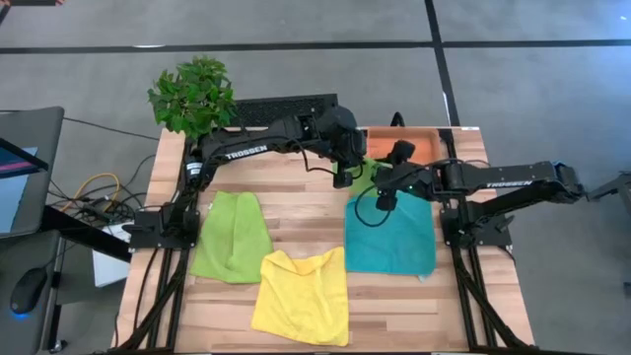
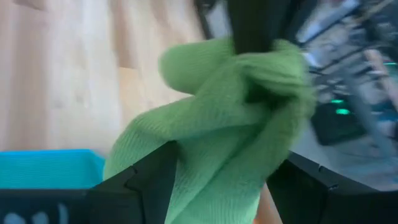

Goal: Fold microfiber towels
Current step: Put the green microfiber towel into the orange bin

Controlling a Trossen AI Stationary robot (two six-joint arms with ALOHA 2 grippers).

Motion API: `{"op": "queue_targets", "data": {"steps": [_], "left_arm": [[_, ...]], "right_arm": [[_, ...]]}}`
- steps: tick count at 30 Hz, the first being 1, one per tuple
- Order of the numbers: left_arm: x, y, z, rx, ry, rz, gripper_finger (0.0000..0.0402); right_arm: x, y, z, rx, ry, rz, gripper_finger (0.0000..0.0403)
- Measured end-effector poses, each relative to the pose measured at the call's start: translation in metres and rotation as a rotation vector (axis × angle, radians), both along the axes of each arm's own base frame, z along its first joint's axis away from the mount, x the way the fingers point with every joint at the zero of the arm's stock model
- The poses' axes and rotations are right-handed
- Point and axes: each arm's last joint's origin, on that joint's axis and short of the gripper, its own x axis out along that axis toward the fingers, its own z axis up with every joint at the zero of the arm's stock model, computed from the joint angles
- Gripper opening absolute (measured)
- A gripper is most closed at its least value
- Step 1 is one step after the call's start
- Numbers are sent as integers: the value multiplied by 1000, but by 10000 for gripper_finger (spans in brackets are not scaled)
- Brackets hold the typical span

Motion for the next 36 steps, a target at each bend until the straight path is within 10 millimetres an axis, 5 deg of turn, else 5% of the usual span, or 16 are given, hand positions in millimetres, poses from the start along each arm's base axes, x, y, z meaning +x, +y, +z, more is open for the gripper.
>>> {"op": "queue_targets", "data": {"steps": [23,28,36], "left_arm": [[-8,-1,34,65,-59,4,0],[-10,0,31,71,-25,22,0],[-13,1,28,98,31,81,0]], "right_arm": [[-13,-18,-12,161,93,-97,241],[-17,-20,-15,176,134,-125,187],[-23,-19,-17,174,196,-126,32]]}}
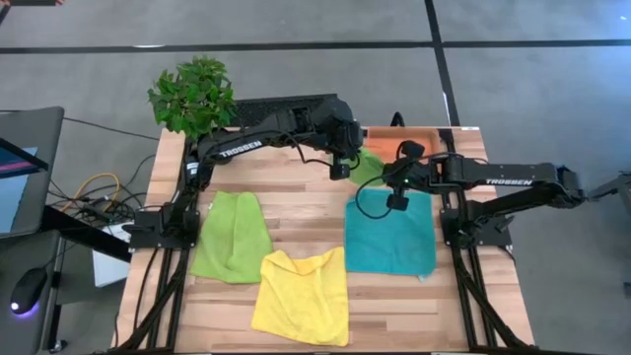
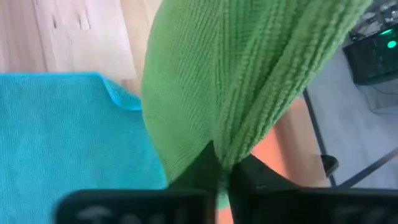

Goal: Fold microfiber towels
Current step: Put the green microfiber towel into the orange bin

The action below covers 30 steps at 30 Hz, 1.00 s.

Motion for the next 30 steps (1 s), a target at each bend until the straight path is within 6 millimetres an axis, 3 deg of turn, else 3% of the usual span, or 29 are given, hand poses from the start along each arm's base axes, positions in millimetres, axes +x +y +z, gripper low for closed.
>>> {"op": "queue_targets", "data": {"steps": [2,8,13,22,30], "left_arm": [[0,0,0,-1,4,2,0],[0,5,-14,17,56,84,0],[9,18,-28,33,-9,135,0],[19,44,-45,72,-167,181,0],[26,56,-77,133,-282,183,0]], "right_arm": [[-2,0,2,-14,-2,3,13],[-17,-2,14,-99,-49,-78,20],[-27,-11,21,-177,-73,-179,10],[-37,-40,20,-226,-36,-379,6],[-45,-62,22,-240,-77,-512,9]]}}
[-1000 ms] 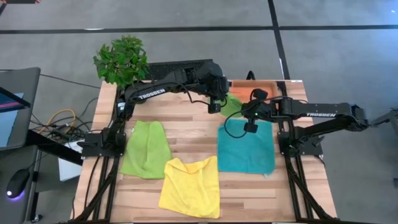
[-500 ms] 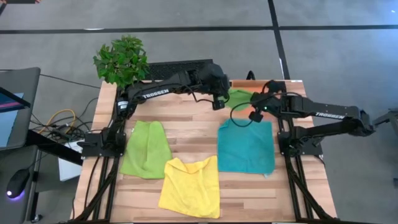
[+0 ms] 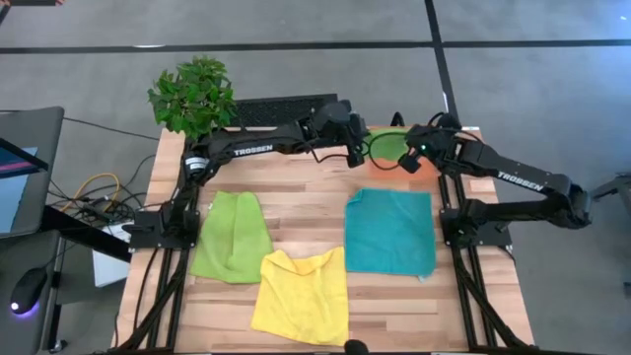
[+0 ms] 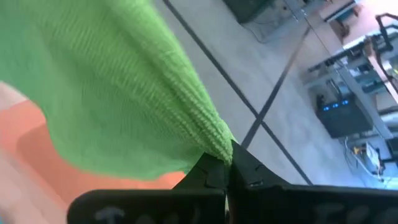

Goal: Fold microfiber towels
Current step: Put the green microfiber towel into the orange bin

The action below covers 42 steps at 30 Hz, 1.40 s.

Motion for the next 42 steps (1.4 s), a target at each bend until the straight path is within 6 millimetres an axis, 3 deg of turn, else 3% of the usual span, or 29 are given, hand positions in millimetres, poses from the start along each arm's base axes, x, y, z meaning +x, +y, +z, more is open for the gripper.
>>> {"op": "queue_targets", "data": {"steps": [11,20,27,36,42], "left_arm": [[3,20,-24,-12,-103,15,0],[23,38,-73,15,-136,26,0],[21,52,-47,18,-206,103,0],[10,74,-49,-17,-180,29,0],[7,79,-51,123,-88,-28,0]], "right_arm": [[-4,-15,-21,-14,-65,-81,11],[-4,-33,-31,-14,-29,-172,11],[10,-62,-52,-4,11,-225,9],[17,-80,-62,-51,48,-258,9],[15,-84,-60,-74,32,-287,12]]}}
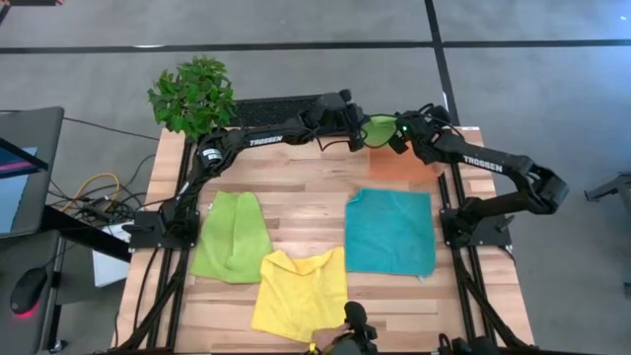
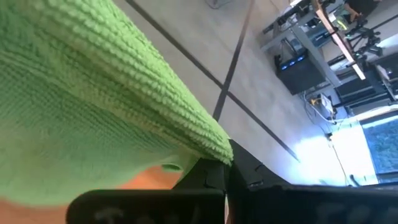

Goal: Fold microfiber towels
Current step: Put the green microfiber towel into the orange bin

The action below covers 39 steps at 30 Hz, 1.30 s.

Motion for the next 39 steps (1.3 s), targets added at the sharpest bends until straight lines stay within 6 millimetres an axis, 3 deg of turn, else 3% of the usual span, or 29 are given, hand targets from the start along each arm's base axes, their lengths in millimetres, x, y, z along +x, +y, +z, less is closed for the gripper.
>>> {"op": "queue_targets", "data": {"steps": [4,16,23,27,33,39], "left_arm": [[2,3,-6,116,57,-31,0],[26,4,-47,174,205,-126,0],[25,2,-45,161,273,-213,0],[26,5,-35,171,244,-200,0],[30,5,-4,190,150,-179,0],[31,3,-2,161,123,-215,0]], "right_arm": [[0,0,0,3,11,-1,10],[-9,12,-12,133,133,-14,10],[-10,16,-15,191,147,4,11],[-10,12,-12,122,131,-37,11],[-9,8,-5,-7,149,-125,10],[-10,7,-4,-36,172,-155,10]]}}
